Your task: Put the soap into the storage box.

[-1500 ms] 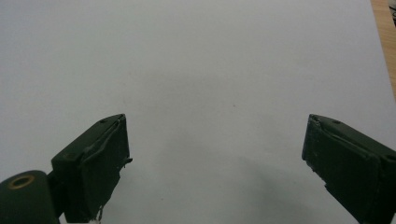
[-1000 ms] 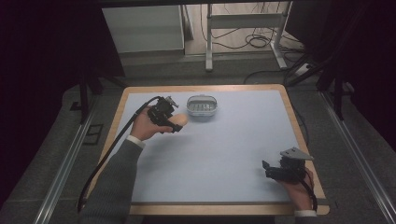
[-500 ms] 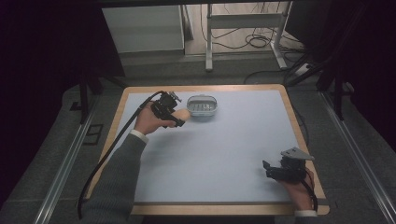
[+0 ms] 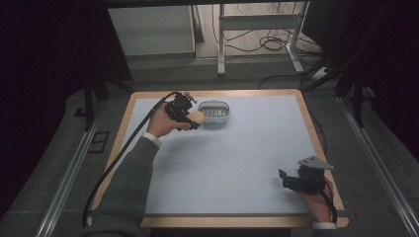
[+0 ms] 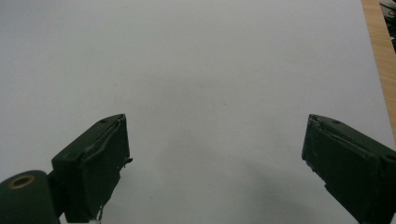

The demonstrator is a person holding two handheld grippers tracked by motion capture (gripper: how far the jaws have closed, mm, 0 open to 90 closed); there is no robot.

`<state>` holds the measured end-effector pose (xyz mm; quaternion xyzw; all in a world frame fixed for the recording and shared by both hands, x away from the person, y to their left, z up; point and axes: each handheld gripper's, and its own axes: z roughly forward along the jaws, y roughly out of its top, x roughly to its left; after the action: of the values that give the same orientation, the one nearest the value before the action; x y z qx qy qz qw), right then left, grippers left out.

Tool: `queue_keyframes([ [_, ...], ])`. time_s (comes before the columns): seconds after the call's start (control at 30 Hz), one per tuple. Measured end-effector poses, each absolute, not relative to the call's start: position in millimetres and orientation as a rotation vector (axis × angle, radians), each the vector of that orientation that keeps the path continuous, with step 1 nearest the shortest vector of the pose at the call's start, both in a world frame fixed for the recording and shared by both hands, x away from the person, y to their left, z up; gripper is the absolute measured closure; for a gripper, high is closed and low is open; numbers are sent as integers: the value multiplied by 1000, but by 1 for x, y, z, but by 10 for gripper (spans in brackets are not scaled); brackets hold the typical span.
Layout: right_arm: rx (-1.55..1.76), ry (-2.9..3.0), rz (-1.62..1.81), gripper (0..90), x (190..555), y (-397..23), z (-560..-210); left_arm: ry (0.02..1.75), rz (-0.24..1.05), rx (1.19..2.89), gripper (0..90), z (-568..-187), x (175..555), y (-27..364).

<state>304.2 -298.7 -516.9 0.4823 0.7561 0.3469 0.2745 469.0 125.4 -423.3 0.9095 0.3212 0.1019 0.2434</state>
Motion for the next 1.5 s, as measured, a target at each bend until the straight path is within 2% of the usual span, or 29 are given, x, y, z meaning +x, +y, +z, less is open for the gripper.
queue_keyframes([
  [1.5,1290,1999,953,76,301,-305,-512,810,264,2559,326,-430,525,72],
])
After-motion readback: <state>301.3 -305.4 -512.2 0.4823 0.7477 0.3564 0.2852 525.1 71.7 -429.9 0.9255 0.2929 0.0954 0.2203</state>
